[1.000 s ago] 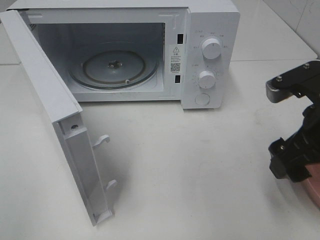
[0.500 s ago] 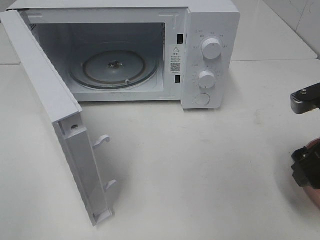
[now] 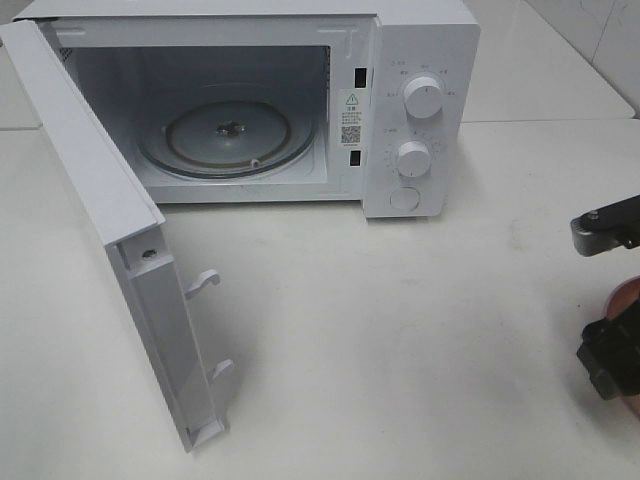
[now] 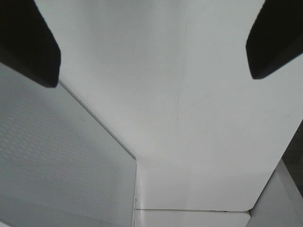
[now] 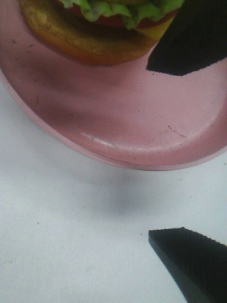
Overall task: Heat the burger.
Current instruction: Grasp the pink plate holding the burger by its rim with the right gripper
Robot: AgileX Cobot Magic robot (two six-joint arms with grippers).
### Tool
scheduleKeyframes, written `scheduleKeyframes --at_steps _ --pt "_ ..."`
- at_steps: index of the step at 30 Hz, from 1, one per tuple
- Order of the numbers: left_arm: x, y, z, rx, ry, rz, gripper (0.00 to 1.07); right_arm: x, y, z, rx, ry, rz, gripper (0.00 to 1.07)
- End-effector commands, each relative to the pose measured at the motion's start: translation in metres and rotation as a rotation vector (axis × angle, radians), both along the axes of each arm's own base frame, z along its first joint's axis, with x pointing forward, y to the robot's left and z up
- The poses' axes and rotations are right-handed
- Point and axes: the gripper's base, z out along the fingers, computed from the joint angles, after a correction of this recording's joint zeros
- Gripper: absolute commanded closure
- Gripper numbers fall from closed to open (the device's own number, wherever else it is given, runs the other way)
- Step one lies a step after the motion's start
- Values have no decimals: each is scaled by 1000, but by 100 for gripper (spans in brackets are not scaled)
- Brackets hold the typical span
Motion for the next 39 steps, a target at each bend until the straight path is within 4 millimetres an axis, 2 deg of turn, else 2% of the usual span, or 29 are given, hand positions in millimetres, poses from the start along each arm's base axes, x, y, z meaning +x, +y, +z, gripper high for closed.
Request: scheduleKeyframes --at_steps 1,10,20,21,23,24,25,26,27,28,29,30,31,32,33,34,35,37,39 --pt "-2 -1 0 -1 -26 -3 7 2 -2 -9 -14 31 21 23" --pt "-2 -1 0 -1 -26 -3 7 10 -6 -37 -14 99 9 23" --pt "-2 -1 0 -1 -26 -3 7 14 -9 -42 5 90 -24 29" --pt "-2 -1 0 -1 -26 -3 7 13 -9 -45 8 103 -37 34" --pt "-2 -1 0 -1 -26 -3 7 13 -8 -47 12 110 -45 38" --pt "-2 -1 0 -1 -26 -3 7 13 -8 -50 12 127 -50 45" --pt "-2 -1 0 -1 -26 -3 7 13 -8 -50 12 127 -50 45" --pt "-2 -1 0 -1 -26 -3 7 12 -8 -53 10 142 -53 52" --pt "-2 -1 0 -1 -26 -3 7 12 -8 -53 10 142 -53 52" --pt "-2 -1 0 -1 -26 -3 7 12 -8 -55 9 147 -53 56" --pt "-2 -1 0 -1 -26 -3 7 13 -8 -55 11 144 -59 66" --pt "-2 -1 0 -1 -26 -3 7 13 -8 -55 11 144 -59 66" --pt "-2 -1 0 -1 -26 -3 7 13 -8 -55 11 139 -66 79" --pt "-2 -1 0 -1 -26 -3 7 13 -8 -55 10 135 -69 85" --pt "-2 -1 0 -1 -26 -3 7 13 -8 -55 10 135 -69 85" --pt "-2 -1 0 -1 -26 -3 7 14 -9 -55 9 130 -74 98" --pt "-2 -1 0 -1 -26 -3 7 14 -9 -55 9 130 -74 98" --pt "-2 -1 0 -1 -26 -3 7 14 -9 -55 3 127 -76 107" --pt "-2 -1 0 -1 -26 -3 7 14 -9 -55 0 133 -79 107"
